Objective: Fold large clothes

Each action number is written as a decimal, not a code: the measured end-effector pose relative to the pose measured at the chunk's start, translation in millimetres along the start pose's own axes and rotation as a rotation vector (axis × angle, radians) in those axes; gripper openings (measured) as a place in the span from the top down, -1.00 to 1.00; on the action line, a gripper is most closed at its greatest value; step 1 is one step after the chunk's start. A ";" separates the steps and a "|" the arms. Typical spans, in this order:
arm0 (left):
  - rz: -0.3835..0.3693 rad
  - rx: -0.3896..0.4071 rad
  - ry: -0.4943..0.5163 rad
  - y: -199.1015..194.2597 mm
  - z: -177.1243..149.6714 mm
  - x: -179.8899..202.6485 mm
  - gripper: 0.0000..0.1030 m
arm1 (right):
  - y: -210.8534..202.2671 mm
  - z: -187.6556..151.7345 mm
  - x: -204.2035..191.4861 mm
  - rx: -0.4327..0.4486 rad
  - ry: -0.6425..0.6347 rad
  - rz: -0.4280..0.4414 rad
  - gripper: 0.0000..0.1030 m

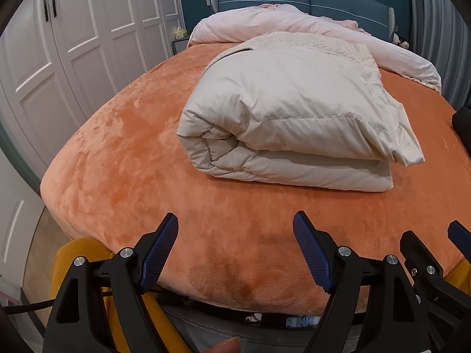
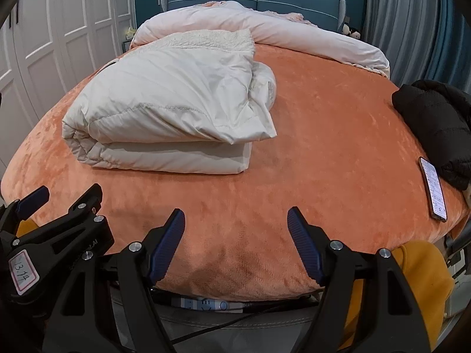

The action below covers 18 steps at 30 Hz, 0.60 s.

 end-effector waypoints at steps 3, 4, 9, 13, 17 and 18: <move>0.007 0.003 0.003 0.6 -1.2 0.1 -0.50 | 0.7 -1.0 -0.6 0.004 -0.003 0.001 -0.35; 0.008 0.003 0.003 0.5 -1.3 0.2 -0.50 | 0.5 -1.1 -0.9 0.005 -0.002 0.001 -0.35; 0.013 0.009 0.003 0.1 -1.5 -0.1 -0.50 | 0.1 -0.5 -0.7 0.014 -0.001 -0.001 -0.35; 0.016 0.009 0.003 0.4 -1.8 -0.6 -0.49 | 0.7 -0.9 -0.8 0.012 -0.001 -0.002 -0.35; 0.015 0.009 0.003 0.7 -2.1 -0.7 -0.48 | 1.4 -0.3 0.5 0.011 -0.002 -0.001 -0.35; 0.015 0.008 0.004 0.5 -1.8 -0.9 -0.48 | 1.5 -0.2 0.7 0.011 -0.002 -0.002 -0.35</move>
Point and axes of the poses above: each gripper's, at about its wrist camera, not at the fingertips, and y roughly the way its jaws point, x to its right, z to its top, the point moved 10 cm from there along y, roughly the way its jaws point, and after that the axes turned 9 degrees about y, right-handed, at the moved point
